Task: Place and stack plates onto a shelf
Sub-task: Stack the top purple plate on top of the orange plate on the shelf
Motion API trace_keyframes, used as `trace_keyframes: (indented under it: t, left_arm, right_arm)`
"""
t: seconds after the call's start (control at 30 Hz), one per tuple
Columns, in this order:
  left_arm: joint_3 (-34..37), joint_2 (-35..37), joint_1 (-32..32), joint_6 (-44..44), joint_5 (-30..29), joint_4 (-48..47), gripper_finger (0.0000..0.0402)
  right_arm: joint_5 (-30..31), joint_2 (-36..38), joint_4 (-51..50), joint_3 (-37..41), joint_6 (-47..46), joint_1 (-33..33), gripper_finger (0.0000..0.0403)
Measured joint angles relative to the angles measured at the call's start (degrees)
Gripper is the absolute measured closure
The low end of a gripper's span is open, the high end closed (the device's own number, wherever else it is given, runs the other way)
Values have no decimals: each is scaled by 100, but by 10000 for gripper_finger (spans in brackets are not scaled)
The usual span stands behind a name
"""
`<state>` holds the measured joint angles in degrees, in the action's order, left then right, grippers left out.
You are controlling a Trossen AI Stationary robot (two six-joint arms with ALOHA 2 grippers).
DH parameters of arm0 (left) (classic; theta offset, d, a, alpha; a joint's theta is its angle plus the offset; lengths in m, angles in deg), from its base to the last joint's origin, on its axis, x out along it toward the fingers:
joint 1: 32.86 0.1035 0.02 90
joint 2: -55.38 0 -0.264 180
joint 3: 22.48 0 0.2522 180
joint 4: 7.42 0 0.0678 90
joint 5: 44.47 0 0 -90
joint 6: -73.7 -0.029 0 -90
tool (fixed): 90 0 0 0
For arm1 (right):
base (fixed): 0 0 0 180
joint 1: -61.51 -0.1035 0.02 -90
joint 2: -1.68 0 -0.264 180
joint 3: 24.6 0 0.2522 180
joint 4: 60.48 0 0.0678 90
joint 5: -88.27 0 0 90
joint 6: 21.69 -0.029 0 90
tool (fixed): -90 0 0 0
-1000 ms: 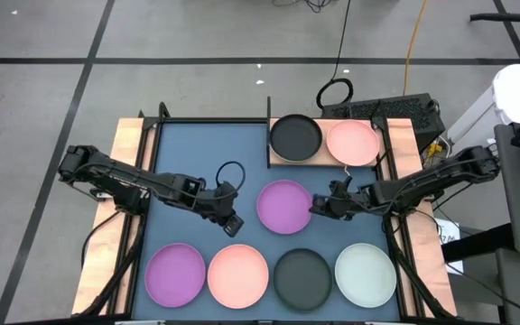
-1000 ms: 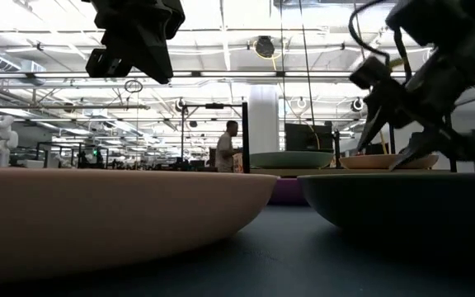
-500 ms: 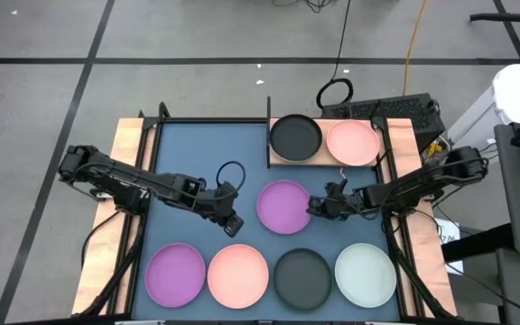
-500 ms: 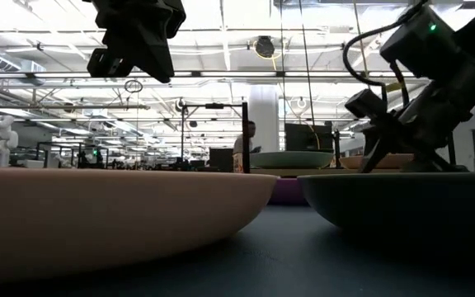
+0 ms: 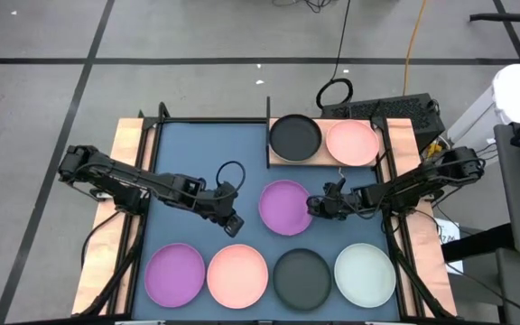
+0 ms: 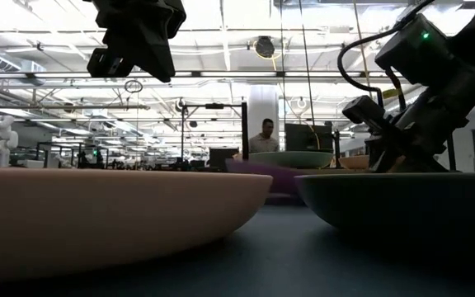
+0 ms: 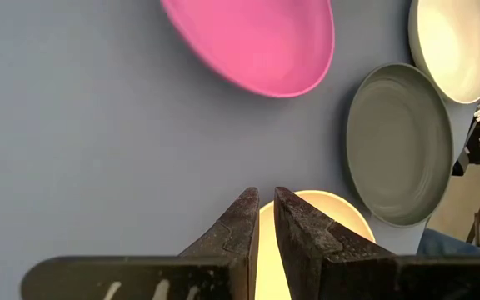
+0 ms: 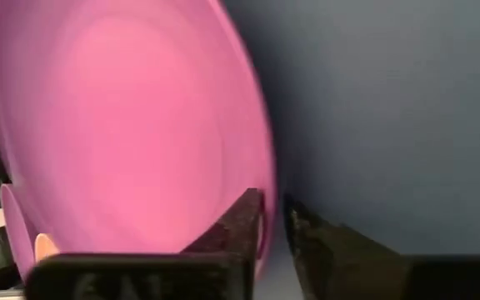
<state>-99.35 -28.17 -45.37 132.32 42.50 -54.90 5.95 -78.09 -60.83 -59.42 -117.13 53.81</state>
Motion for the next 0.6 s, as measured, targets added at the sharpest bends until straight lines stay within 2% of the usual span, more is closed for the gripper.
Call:
trace_keyframes:
  t: [0.1,0.4,0.6]
  left_arm:
    - [0,0,-1,-27,0,-19,357]
    - [0,0,0,-156,-2,-102,357]
    - [0,0,0,-198,-4,-123,357]
  right_arm:
    - [2,-19,98,-22,35,3,395]
    - [-20,58,296,2,89,22,400]
    - [92,409,482,2,82,22,401]
